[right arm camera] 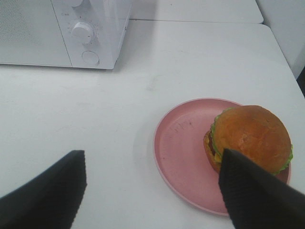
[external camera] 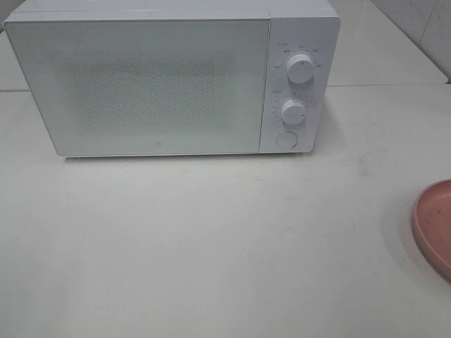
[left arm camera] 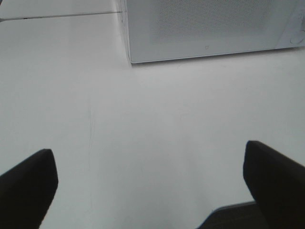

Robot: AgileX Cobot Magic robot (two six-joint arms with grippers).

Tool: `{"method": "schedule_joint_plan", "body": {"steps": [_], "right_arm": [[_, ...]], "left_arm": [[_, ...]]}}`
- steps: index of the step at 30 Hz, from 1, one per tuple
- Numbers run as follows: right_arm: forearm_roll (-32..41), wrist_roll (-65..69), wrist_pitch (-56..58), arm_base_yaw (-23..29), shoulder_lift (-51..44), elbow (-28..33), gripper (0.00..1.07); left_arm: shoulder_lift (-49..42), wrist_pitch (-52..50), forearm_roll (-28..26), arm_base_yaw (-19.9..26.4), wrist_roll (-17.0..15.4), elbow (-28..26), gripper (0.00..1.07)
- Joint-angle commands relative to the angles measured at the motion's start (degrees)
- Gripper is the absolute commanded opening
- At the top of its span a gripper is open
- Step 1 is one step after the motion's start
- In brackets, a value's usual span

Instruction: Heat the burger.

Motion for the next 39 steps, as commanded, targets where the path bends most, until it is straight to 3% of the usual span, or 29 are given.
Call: {"method": "schedule_joint_plan", "body": {"steps": [1, 39], "right_arm": [[0.00, 0.29, -0.29, -0.40, -1.26, 0.17, 0.75], [0.00, 0.29, -0.29, -0.40, -1.26, 0.17, 0.75]], "left_arm": [[-0.57, -2.18, 0.52, 0.06, -0.06, 0.86, 0.98], [-0.40, -2.18, 0.40, 0.06, -0.23, 0.86, 0.98]]}}
